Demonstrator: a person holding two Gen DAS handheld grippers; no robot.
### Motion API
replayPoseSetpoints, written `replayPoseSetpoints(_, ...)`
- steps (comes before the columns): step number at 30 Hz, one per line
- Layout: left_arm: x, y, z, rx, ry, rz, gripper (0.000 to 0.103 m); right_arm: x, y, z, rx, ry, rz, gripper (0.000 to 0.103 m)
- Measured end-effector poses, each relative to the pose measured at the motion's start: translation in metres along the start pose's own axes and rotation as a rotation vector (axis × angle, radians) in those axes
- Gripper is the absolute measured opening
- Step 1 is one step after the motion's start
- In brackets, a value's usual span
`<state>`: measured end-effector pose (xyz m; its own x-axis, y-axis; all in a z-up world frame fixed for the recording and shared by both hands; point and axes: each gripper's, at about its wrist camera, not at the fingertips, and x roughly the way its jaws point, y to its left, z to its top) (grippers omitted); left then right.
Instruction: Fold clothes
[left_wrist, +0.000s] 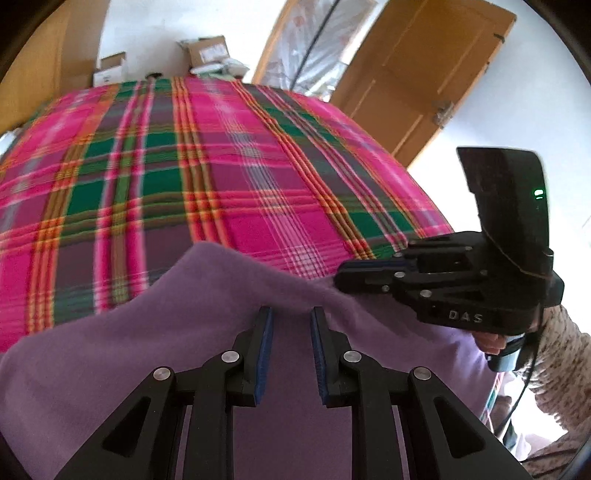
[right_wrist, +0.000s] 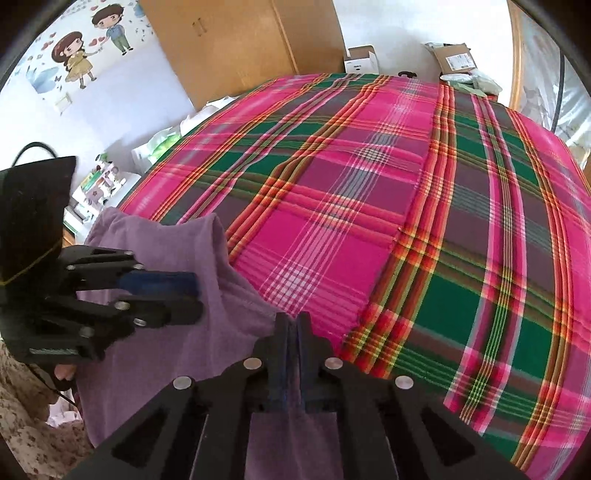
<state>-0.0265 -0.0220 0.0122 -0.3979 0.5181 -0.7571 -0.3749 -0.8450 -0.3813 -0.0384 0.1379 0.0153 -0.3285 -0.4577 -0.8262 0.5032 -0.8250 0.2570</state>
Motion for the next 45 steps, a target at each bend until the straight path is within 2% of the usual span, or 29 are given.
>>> replayPoseSetpoints(6, 0.003, 0.01, 0.008, -0.067, -0.012, -0.041, 0.021, -0.037, -0.009, -0.007, 0.053, -0.079, -0.03, 0.007)
replayPoseSetpoints(11, 0.004, 0.014, 0.014, -0.096, -0.027, -0.057, 0.021, -0.068, -0.032, -0.029, 0.157, -0.132, -0.115, 0.008)
replayPoseSetpoints(14, 0.004, 0.015, 0.011, -0.108, -0.03, -0.062, 0.021, -0.084, -0.047, -0.053, 0.215, -0.133, -0.158, 0.016)
replayPoseSetpoints(17, 0.001, 0.013, 0.007, -0.095, -0.023, -0.043, 0.021, -0.099, -0.063, -0.082, 0.279, -0.139, -0.241, 0.019)
replayPoseSetpoints(20, -0.001, 0.014, 0.004, -0.09, -0.015, -0.037, 0.021, -0.112, -0.079, -0.102, 0.343, -0.142, -0.324, 0.029)
replayPoseSetpoints(24, -0.003, 0.017, -0.001, -0.106, -0.021, -0.047, 0.021, -0.111, -0.088, -0.12, 0.368, -0.119, -0.303, 0.039)
replayPoseSetpoints(30, -0.004, 0.016, -0.003, -0.107, -0.022, -0.037, 0.021, -0.105, -0.086, -0.118, 0.312, -0.112, -0.317, 0.045)
replayPoseSetpoints(33, -0.003, 0.015, -0.004, -0.111, -0.023, -0.035, 0.021, -0.102, -0.085, -0.117, 0.298, -0.108, -0.323, 0.044)
replayPoseSetpoints(35, -0.003, 0.015, -0.004, -0.114, -0.026, -0.038, 0.021, -0.105, -0.084, -0.121, 0.284, -0.117, -0.333, 0.031)
replayPoseSetpoints(37, -0.003, 0.016, -0.004, -0.122, -0.027, -0.043, 0.021, -0.109, -0.083, -0.123, 0.281, -0.13, -0.318, 0.004)
replayPoseSetpoints(41, -0.003, 0.015, -0.004, -0.117, -0.026, -0.04, 0.021, -0.115, -0.08, -0.121, 0.278, -0.178, -0.369, 0.004)
replayPoseSetpoints(45, -0.003, 0.015, -0.005, -0.117, -0.028, -0.04, 0.021, -0.116, -0.079, -0.123, 0.283, -0.188, -0.379, 0.005)
